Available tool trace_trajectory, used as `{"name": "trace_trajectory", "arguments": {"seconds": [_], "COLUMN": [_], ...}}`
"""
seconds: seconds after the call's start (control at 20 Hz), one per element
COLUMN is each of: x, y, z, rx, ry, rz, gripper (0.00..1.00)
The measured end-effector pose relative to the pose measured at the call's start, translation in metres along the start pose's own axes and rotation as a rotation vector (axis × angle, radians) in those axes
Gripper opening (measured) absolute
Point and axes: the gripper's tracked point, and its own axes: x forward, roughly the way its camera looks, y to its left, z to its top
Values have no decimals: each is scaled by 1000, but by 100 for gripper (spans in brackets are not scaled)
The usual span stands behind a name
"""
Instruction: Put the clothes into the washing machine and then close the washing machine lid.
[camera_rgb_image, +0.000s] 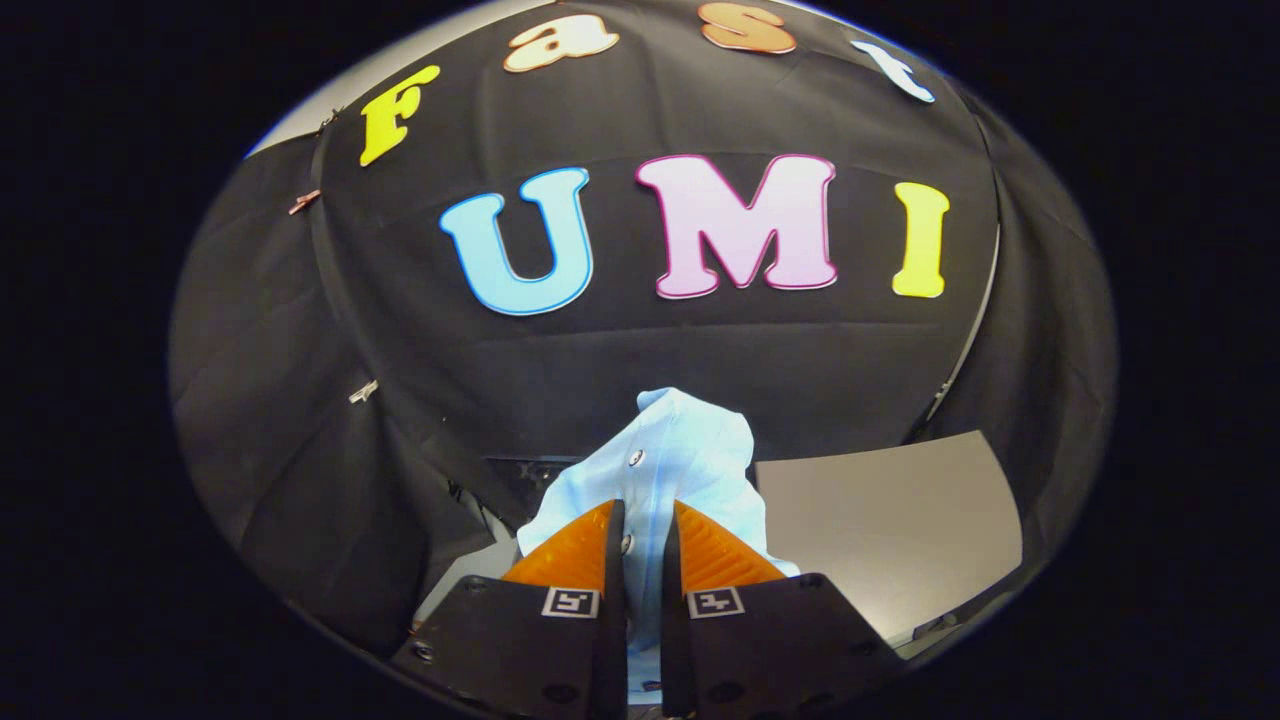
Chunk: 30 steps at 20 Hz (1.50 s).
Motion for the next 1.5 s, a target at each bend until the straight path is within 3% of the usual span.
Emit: {"name": "trace_trajectory", "arguments": {"seconds": [0.45, 0.85, 1.2, 1.45, 1.5], "x": [79, 147, 202, 221, 220], "y": [61, 59, 53, 33, 30], "z": [-77, -140, -201, -224, -224], "rx": [-33, -70, 3, 14, 13], "ry": [86, 145, 251, 295, 293], "rz": [45, -15, -28, -114, -121], "gripper": [18, 18, 20, 100, 100]}}
